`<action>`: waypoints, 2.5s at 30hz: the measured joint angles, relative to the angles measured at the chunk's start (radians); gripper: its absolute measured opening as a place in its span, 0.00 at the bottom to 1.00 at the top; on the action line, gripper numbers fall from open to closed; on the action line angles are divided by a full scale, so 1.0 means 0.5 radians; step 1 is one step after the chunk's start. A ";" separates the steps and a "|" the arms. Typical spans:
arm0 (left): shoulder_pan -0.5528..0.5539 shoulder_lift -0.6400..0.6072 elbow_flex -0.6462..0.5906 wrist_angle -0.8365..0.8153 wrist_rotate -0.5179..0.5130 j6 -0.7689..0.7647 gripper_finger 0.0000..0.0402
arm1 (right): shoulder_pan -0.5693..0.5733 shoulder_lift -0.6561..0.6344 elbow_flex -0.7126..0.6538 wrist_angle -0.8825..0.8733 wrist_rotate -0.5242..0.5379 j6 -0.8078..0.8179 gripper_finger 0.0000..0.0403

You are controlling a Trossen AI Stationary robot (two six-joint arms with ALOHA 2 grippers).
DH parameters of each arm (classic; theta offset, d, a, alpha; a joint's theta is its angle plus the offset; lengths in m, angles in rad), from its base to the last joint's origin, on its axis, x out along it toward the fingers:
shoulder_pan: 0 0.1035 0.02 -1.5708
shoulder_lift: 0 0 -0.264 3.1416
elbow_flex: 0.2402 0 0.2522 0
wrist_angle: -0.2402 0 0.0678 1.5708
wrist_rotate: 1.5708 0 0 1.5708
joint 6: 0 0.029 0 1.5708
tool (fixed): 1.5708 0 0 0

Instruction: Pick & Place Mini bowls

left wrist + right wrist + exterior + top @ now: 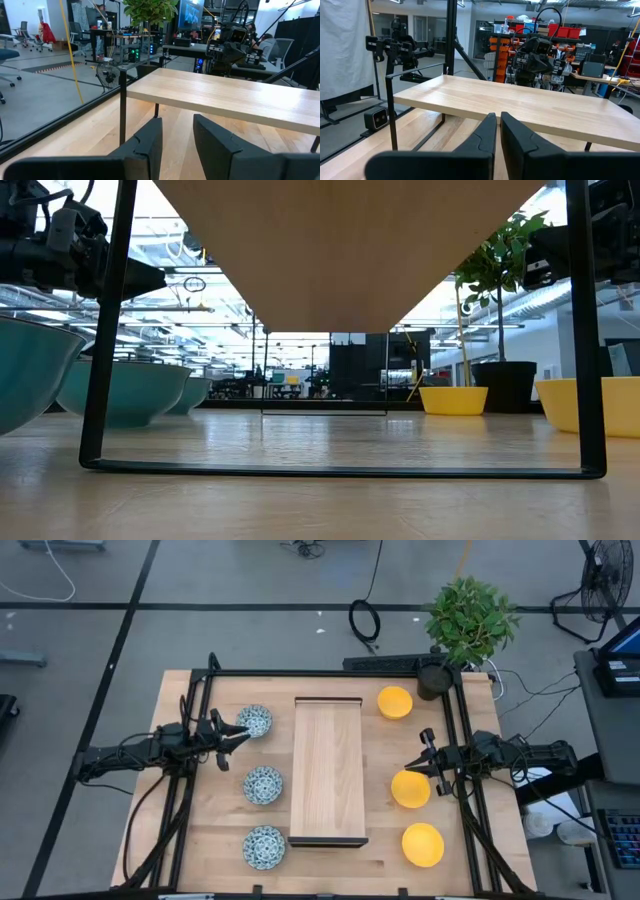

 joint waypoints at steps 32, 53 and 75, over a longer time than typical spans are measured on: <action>0.001 0.000 0.000 0.000 0.000 0.000 0.28 | 0.004 0.005 -0.001 0.471 -0.053 0.865 0.03; 0.001 0.000 0.000 0.000 0.001 0.000 0.28 | -0.374 1.552 1.321 -0.906 1.477 0.679 0.57; 0.000 0.001 0.000 0.000 0.000 0.000 0.28 | -1.312 2.880 1.585 -1.164 0.675 0.253 0.59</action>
